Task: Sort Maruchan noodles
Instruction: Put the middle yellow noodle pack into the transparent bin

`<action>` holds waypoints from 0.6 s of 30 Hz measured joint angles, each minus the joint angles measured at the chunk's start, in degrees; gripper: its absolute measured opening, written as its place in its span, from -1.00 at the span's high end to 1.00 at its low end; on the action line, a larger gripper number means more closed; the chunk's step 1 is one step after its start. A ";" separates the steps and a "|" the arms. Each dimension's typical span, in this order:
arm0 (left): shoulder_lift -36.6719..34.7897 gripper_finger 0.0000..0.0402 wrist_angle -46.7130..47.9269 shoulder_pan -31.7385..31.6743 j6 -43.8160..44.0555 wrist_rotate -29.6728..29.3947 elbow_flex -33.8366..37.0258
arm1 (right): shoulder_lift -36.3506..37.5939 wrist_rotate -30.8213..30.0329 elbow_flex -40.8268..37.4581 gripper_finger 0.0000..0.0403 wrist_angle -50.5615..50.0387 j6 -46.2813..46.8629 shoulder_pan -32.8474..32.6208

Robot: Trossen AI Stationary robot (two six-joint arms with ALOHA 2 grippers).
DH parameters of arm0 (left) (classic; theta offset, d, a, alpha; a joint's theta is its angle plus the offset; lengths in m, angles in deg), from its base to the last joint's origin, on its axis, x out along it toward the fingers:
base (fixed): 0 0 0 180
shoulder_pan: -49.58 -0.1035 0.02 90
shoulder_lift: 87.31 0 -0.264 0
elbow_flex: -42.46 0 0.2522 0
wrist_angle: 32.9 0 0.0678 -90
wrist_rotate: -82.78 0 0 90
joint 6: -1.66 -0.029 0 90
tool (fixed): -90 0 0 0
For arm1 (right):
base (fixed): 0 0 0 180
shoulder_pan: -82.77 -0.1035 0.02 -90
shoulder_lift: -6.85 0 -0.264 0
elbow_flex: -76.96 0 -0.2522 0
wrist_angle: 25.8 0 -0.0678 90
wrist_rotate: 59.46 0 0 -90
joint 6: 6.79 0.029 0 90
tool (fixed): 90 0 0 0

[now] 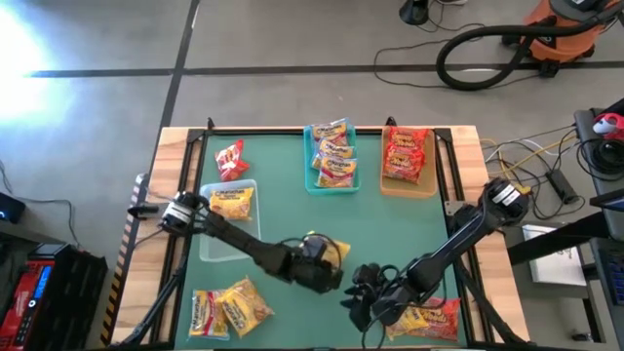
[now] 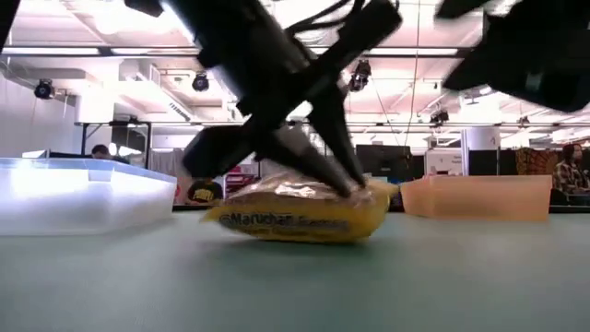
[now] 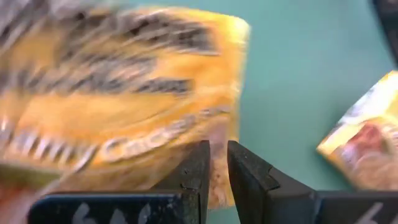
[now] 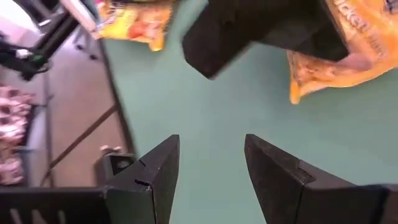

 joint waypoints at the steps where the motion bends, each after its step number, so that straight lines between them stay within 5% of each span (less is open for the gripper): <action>1: -0.59 0.81 0.18 -0.22 -1.25 -0.44 -0.31 | -0.27 -1.04 0.00 0.15 -1.52 0.25 0.02; 8: -4.91 0.81 8.73 -0.43 -5.02 -1.05 -0.80 | -2.11 -12.21 -0.22 0.15 -4.81 0.55 0.83; 18: -12.27 0.81 25.35 -0.41 -4.48 -2.86 -0.82 | -6.08 -12.87 -0.33 0.16 3.42 2.30 3.20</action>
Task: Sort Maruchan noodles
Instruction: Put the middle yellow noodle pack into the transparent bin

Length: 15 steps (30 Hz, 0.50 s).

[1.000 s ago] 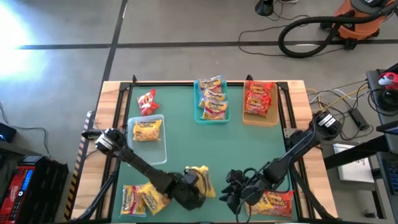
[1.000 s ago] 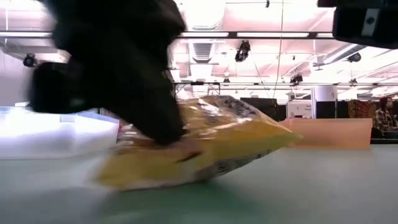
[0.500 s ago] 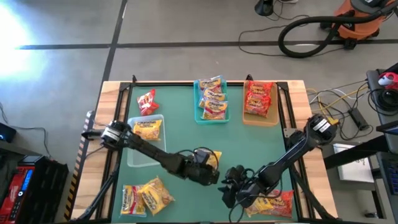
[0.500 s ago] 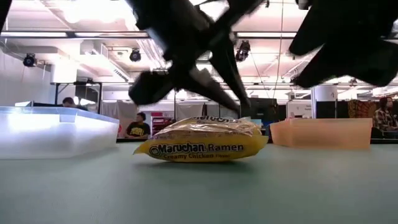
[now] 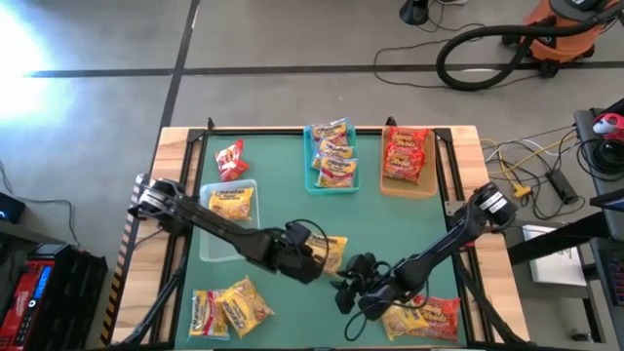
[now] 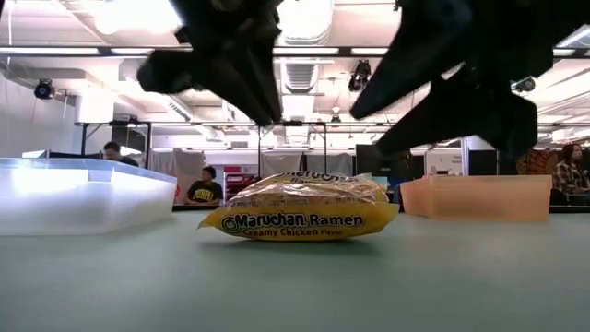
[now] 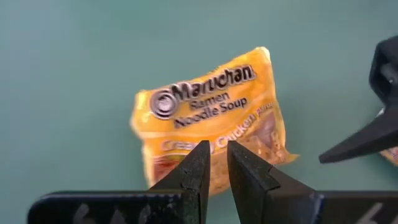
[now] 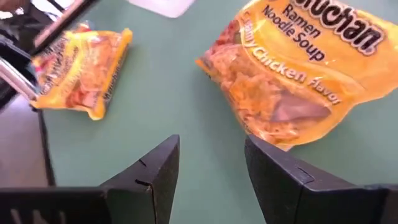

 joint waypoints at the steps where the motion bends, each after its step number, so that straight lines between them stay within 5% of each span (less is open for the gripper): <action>1: -0.72 0.81 1.26 0.00 0.00 -0.09 0.00 | -0.75 0.25 0.00 0.17 1.02 -0.51 0.21; 15: -3.27 0.81 7.73 0.90 -0.70 -1.80 0.04 | -5.36 0.45 -0.20 0.24 -5.68 -1.57 4.54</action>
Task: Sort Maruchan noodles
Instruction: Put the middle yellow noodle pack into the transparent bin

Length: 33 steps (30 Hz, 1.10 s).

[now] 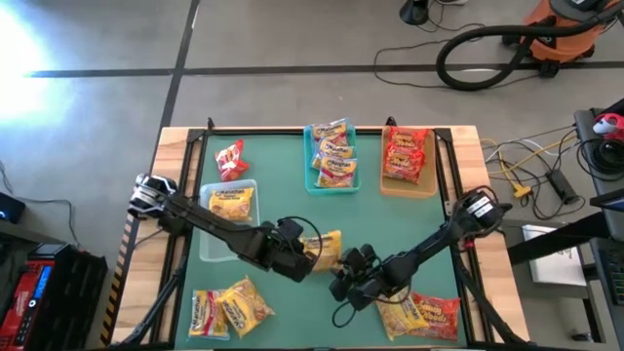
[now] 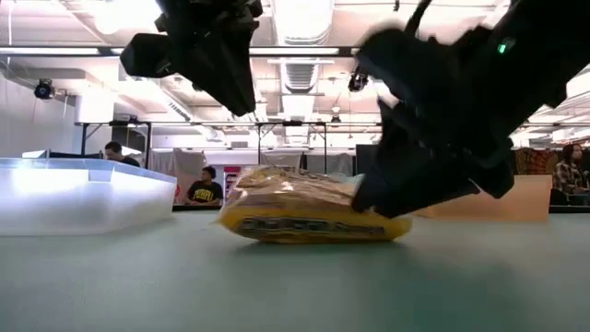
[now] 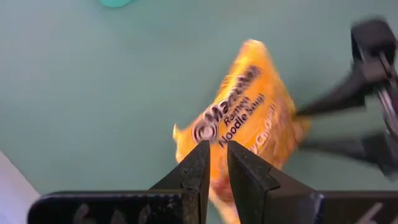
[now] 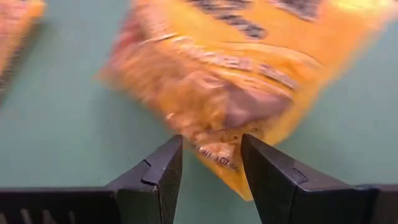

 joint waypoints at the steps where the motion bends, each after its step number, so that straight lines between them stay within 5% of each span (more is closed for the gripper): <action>1: 0.00 0.81 -0.02 0.14 -0.35 0.20 0.00 | 0.26 -0.28 -0.08 0.24 -1.93 -0.53 0.37; 8: 0.00 0.81 -0.72 0.96 -3.43 3.91 0.35 | 1.52 2.28 -0.11 0.25 -6.18 -2.71 2.45; 16: 0.00 0.81 -10.63 1.46 -8.59 6.80 3.93 | 3.95 4.27 -0.02 0.30 0.23 -5.35 0.61; 25: -8.79 0.81 -28.97 0.44 -8.14 6.67 19.97 | 2.99 4.18 -0.07 0.37 1.59 -6.27 0.43; 33: -19.39 0.81 -31.16 -3.70 -6.10 7.37 31.56 | 2.99 2.78 -0.36 0.38 1.52 -8.97 1.46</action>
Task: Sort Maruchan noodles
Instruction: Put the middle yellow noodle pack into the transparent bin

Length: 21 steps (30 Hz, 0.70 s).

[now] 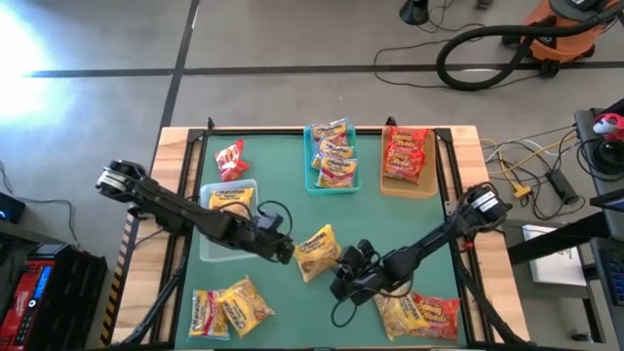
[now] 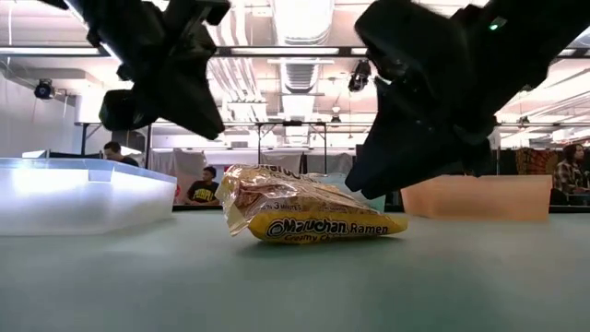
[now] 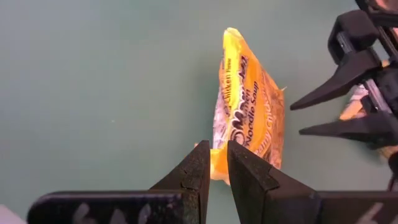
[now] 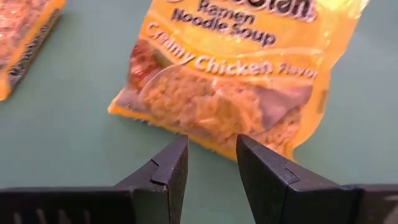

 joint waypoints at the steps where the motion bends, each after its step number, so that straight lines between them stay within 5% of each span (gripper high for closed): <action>1: -0.74 0.81 -0.17 -0.22 -0.03 0.21 0.66 | 0.00 -0.05 -0.03 0.39 -0.04 -0.43 0.27; 14: -0.65 0.79 -2.03 -2.25 1.70 3.67 1.01 | 0.00 4.73 -0.03 0.40 -0.07 -2.95 2.01; 21: -0.51 0.50 -2.94 -3.21 -0.77 4.72 1.01 | 0.04 8.12 -0.03 0.40 0.09 -6.31 4.67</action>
